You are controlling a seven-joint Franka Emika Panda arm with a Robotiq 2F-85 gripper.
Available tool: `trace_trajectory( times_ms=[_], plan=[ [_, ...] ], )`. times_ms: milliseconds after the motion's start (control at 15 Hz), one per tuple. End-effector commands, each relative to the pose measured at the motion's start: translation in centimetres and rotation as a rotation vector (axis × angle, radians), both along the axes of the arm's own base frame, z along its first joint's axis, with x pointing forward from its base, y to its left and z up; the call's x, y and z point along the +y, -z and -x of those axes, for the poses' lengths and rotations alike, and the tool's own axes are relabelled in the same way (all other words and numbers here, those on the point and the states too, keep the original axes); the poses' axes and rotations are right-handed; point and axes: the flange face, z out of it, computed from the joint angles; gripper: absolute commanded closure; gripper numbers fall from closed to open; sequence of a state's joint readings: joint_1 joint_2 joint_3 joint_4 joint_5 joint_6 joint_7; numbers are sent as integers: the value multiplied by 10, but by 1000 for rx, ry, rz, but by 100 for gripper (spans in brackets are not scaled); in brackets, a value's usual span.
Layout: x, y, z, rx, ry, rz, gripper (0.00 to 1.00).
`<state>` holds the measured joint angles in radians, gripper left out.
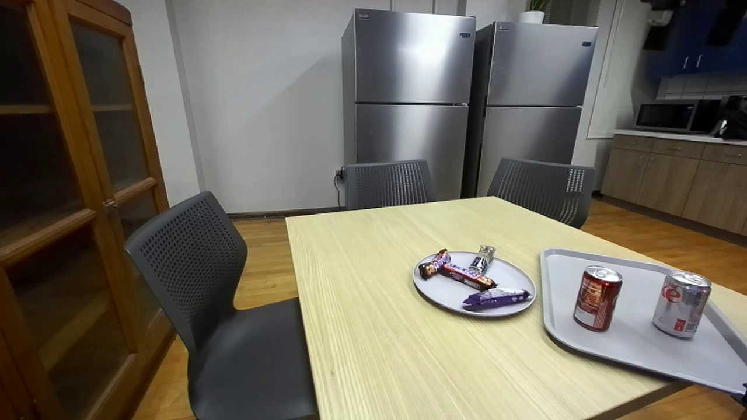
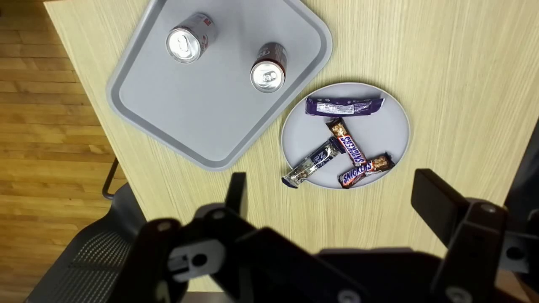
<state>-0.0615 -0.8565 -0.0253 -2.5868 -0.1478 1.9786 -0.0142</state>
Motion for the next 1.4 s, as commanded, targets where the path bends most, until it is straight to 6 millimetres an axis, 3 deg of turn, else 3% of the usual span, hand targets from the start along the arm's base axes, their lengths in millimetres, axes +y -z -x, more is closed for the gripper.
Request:
trace_trajectory(
  times_ms=[0,467,1333],
  plan=[
    [6,0,-3,-6,2,-2,0],
    [26,42,-43,6,-93,9,0],
    [29,146,-147,23,-174,-24,0]
  ],
)
